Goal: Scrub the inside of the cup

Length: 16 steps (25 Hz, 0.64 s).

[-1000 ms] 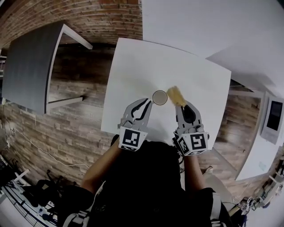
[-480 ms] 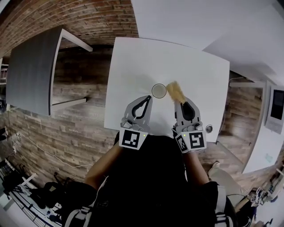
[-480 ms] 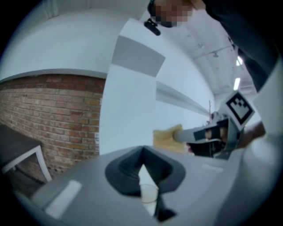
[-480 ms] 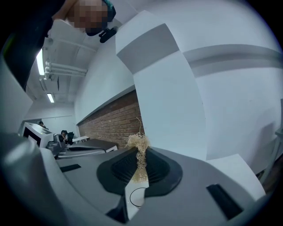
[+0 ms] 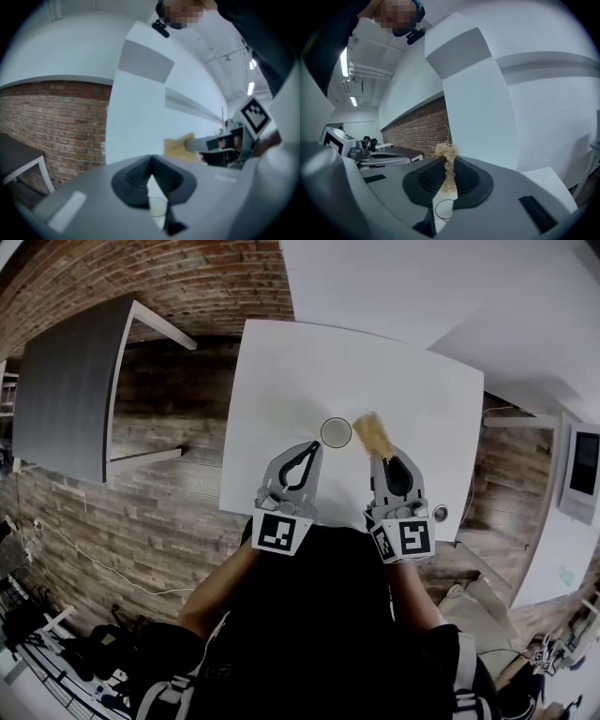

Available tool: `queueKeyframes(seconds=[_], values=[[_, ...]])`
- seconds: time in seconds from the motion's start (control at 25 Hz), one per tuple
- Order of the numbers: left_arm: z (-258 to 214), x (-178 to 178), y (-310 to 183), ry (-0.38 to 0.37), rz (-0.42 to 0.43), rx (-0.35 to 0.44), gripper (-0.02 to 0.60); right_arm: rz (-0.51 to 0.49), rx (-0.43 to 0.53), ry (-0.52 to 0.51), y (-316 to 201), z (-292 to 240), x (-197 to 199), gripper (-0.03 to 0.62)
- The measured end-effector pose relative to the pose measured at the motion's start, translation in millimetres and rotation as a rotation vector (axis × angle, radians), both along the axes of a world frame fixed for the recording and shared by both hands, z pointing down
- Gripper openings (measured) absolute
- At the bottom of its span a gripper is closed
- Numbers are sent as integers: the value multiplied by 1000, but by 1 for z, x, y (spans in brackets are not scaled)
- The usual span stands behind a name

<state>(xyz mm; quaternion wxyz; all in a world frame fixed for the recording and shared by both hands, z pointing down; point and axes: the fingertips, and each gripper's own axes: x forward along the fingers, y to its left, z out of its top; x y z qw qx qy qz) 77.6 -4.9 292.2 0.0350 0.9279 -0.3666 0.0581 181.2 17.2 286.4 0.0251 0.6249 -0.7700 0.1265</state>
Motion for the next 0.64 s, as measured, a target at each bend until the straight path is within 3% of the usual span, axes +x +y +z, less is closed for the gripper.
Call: queueKeyframes(seconds=[0.64], values=[[0,3,0,-13,16,9,5,-8,-3,15,0,1,-2,31]])
